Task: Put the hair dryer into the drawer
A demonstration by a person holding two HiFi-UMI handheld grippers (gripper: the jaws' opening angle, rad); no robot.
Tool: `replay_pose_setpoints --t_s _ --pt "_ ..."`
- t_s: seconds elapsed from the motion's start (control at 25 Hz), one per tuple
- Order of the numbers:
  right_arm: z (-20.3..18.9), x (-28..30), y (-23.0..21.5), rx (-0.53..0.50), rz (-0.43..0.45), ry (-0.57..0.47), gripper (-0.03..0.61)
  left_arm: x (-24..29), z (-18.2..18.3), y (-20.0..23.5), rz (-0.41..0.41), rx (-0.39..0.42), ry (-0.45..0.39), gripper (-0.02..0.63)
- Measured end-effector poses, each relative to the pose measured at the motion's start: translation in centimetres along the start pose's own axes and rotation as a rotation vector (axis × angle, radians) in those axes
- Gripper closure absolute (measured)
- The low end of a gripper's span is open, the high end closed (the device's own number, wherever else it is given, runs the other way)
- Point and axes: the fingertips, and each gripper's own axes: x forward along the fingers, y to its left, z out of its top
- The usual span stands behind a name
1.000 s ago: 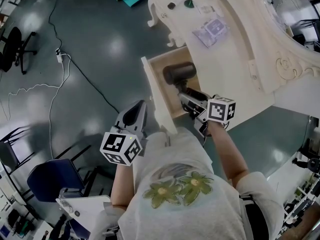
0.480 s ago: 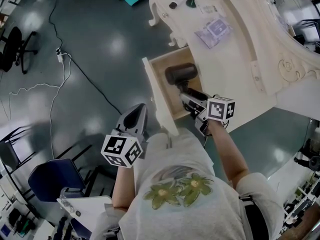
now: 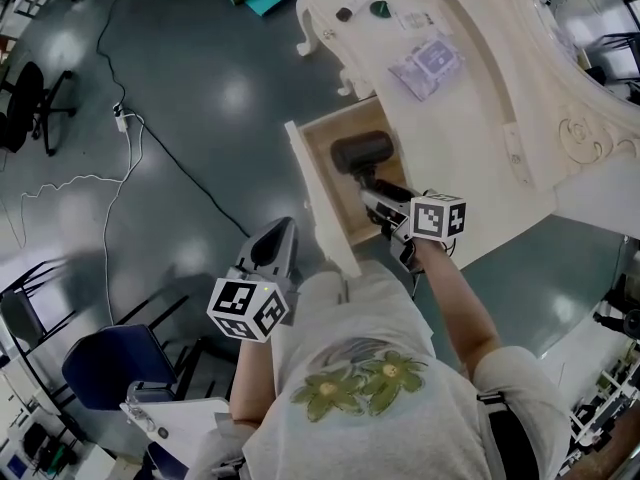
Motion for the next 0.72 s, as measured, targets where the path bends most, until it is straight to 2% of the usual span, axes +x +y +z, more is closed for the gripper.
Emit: replay_pose_setpoints --t_s 0.72 --pt "-0.9 2.5 -2.7 -0.001 -0.049 0.046 0.345 0.4 -1.2 0.4 -0.002 -0.023 0.025 0.603"
